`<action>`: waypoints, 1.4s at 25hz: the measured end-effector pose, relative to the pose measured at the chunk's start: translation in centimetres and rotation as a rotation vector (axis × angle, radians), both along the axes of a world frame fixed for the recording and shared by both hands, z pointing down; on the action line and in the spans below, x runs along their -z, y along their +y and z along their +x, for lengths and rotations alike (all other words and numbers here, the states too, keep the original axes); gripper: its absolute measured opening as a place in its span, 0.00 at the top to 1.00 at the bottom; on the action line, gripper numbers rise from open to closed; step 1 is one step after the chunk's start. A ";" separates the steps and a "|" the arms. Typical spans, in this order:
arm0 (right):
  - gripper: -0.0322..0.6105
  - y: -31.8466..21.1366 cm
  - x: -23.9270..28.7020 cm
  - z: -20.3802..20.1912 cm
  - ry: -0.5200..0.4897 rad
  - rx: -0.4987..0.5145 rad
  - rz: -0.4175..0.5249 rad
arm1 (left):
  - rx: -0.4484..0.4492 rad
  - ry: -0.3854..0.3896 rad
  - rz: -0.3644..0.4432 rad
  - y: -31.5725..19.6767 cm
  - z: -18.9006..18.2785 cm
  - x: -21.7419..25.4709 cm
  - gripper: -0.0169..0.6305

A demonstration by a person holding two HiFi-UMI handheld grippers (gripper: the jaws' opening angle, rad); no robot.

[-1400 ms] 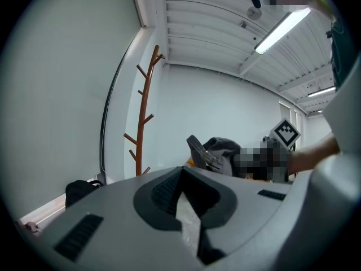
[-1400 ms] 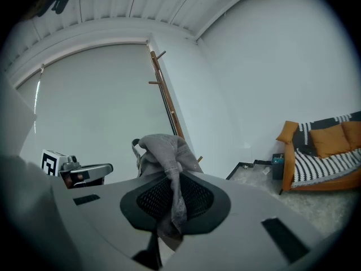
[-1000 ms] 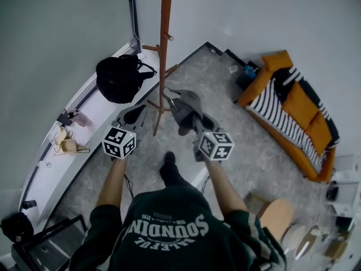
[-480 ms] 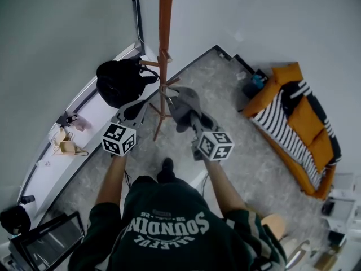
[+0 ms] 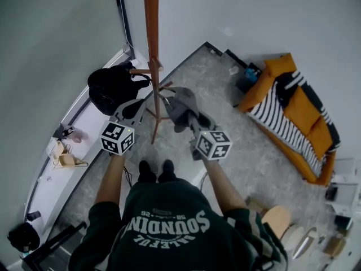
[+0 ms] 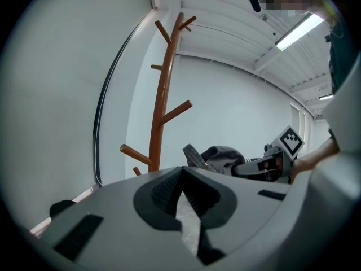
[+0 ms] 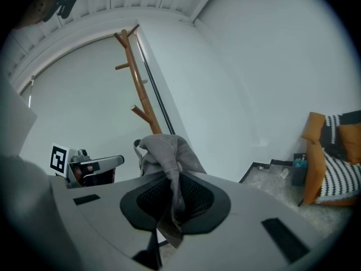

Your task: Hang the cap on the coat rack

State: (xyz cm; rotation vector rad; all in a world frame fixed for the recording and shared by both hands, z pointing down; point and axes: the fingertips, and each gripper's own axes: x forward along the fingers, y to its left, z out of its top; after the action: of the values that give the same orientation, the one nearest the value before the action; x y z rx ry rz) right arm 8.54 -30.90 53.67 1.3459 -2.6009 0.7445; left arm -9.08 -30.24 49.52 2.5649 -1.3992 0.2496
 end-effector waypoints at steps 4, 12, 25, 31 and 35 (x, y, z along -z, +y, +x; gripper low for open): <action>0.89 -0.1 1.0 0.5 0.016 -0.042 0.021 | -0.037 0.006 0.010 -1.0 0.2 0.3 0.97; 0.89 -0.4 5.0 1.4 0.010 -0.090 0.061 | -0.088 0.021 0.008 -1.5 0.6 0.0 0.97; 0.89 0.0 12.4 2.0 -0.050 -0.110 0.175 | -0.118 0.028 0.015 -1.4 0.9 0.1 0.97; 0.89 -0.4 13.2 0.9 -0.045 -0.091 0.190 | -0.119 0.031 0.012 -1.0 1.1 0.2 0.97; 0.89 -0.8 12.7 -0.2 -0.042 -0.081 0.181 | -0.108 0.032 0.005 -0.8 0.2 -0.1 0.97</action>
State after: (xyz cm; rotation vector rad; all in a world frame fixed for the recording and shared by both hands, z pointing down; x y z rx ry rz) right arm 8.35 -31.71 40.98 1.5075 -2.7174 0.5653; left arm -8.93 -30.99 49.64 2.6407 -1.2532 0.2209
